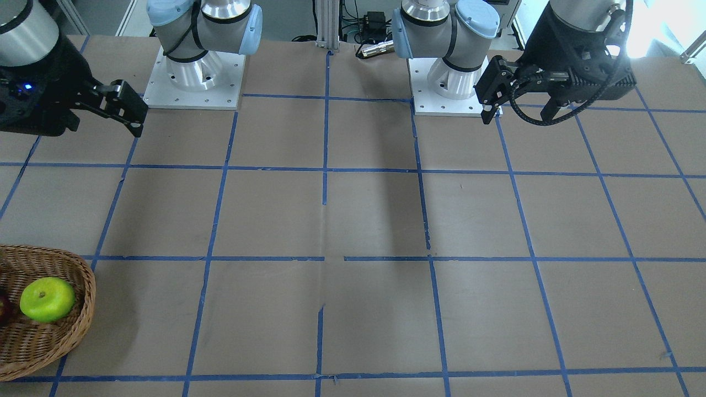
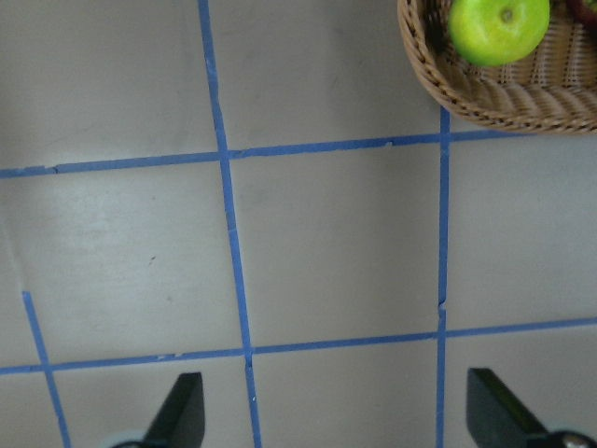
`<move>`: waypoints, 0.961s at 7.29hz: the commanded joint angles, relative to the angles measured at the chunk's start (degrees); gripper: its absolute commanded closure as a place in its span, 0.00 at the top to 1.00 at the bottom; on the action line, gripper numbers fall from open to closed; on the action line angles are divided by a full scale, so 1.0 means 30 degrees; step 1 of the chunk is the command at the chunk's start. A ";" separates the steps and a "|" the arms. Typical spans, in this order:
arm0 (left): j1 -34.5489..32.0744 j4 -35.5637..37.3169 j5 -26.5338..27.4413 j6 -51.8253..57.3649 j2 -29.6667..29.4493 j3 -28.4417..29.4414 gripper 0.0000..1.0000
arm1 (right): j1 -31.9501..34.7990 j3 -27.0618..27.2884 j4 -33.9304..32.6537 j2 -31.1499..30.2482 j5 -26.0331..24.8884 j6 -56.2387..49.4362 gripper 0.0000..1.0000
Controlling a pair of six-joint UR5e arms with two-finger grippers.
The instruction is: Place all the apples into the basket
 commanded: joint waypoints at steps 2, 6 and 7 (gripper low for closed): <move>-0.0028 -0.0030 0.0021 -0.0029 0.0241 0.0067 1.00 | 0.2322 0.1117 -0.0343 -0.0226 0.0116 0.2485 1.00; -0.0058 -0.0030 0.0050 0.0000 0.0388 -0.0283 1.00 | 0.1943 0.1761 -0.0808 -0.0636 0.0088 0.2163 1.00; -0.0058 0.0028 -0.0008 0.0000 0.0243 -0.0226 1.00 | 0.1884 0.1937 -0.0957 -0.0695 0.0059 0.2163 1.00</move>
